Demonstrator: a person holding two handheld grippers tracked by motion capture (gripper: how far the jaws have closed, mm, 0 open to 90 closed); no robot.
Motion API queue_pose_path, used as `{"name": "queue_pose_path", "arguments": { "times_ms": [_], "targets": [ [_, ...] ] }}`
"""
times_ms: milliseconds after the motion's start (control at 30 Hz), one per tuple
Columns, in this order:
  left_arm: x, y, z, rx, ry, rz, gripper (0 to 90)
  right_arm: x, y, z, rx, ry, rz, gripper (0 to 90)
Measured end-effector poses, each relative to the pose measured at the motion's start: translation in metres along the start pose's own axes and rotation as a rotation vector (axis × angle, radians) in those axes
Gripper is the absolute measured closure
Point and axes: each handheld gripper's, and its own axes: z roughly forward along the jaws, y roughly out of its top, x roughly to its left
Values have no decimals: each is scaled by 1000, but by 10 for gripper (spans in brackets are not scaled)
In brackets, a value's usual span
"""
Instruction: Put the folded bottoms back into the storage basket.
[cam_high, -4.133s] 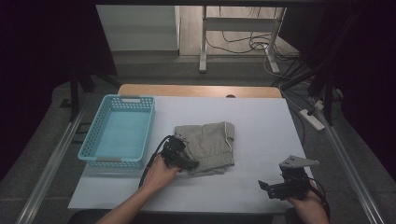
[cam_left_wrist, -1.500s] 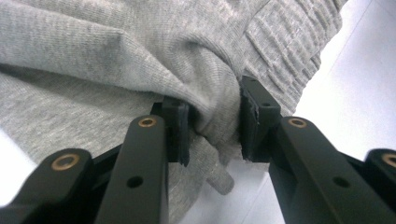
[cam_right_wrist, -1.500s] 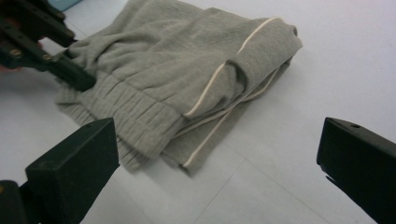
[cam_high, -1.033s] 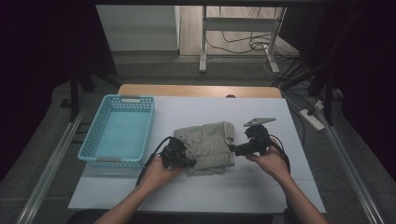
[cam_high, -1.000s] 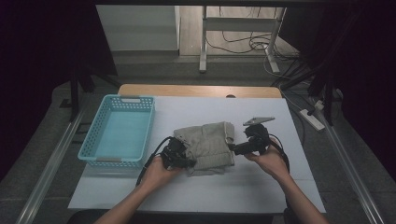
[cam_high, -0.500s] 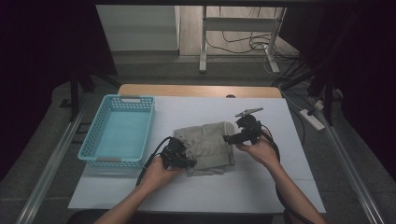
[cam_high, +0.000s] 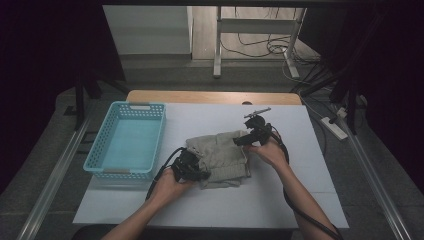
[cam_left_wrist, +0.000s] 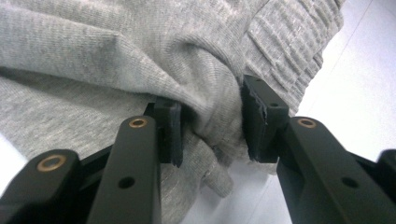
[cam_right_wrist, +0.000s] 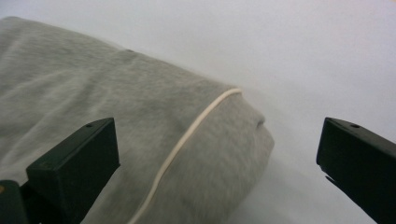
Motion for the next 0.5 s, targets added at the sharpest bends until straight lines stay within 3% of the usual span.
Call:
{"name": "queue_pose_path", "arguments": {
  "times_ms": [267, 300, 433, 467, 500],
  "targets": [
    [0, -1, 0, -2, 2, 2, 606, -4, -2, 27, 72, -7, -9, 16],
    [0, -1, 0, -5, -1, 5, 605, -2, -6, 31, 94, 5, -27, 51],
    [1, -2, 1, -15, -7, 12, 596, -2, -7, 33, 96, 29, -15, 87],
    [2, -2, 1, -15, -7, 17, 595, -4, -8, 33, 115, 77, -8, 146],
    [2, -2, 1, -15, -7, 17, 595, -4, -8, 33, 111, 77, -8, 149]
  ]
}}
